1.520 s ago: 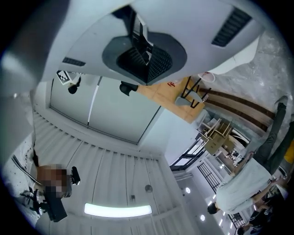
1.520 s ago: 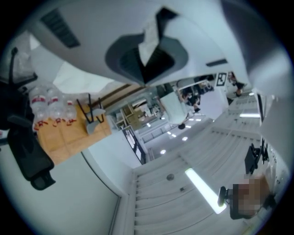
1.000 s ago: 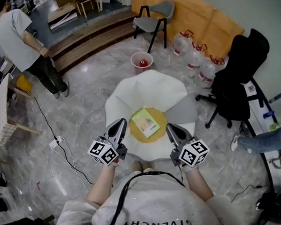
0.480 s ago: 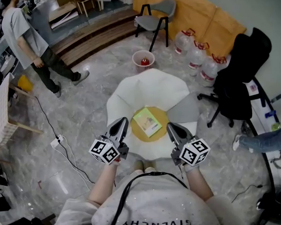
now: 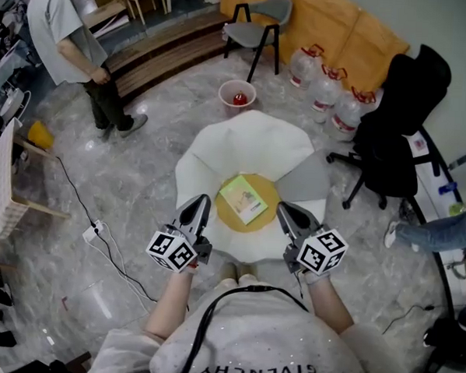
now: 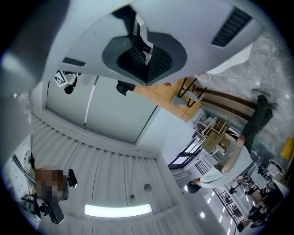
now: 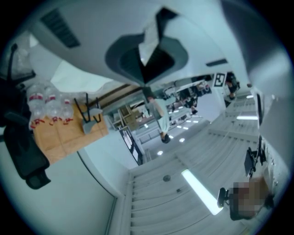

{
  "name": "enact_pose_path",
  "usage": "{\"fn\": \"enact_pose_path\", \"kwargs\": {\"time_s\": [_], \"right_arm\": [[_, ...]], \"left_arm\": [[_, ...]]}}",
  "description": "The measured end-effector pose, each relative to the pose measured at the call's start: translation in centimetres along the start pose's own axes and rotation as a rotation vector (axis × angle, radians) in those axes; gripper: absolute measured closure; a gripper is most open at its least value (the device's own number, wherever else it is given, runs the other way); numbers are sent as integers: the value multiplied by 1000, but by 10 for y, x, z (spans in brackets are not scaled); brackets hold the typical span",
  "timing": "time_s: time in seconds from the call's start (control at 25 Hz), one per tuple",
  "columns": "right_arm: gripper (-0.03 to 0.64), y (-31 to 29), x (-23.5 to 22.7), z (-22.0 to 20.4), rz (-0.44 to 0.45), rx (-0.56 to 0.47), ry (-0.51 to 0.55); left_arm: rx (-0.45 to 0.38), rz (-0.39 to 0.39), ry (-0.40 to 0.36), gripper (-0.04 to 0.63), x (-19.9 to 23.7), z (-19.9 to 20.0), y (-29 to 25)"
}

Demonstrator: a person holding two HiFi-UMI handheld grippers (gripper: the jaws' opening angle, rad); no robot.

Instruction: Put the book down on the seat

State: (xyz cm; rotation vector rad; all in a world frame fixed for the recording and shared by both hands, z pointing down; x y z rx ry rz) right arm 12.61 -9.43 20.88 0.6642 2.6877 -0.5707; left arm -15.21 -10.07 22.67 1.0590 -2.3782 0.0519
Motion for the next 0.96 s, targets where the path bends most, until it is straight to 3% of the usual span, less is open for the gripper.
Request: {"fn": "enact_pose_path", "kwargs": {"time_s": [0.96], "right_arm": [[603,17,-5,-10,-35,-4,-3]], "left_arm": [[27,4,4,572,-8,-13,14]]}}
Point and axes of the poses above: the fingertips, and each gripper's own axes: y backward along the fingers, x to its left, z out of its top, the point moved 7 cm from there along y, backward along the fingers, and after that the axes turned 14 degrees about -z, right-handed, at the moved point
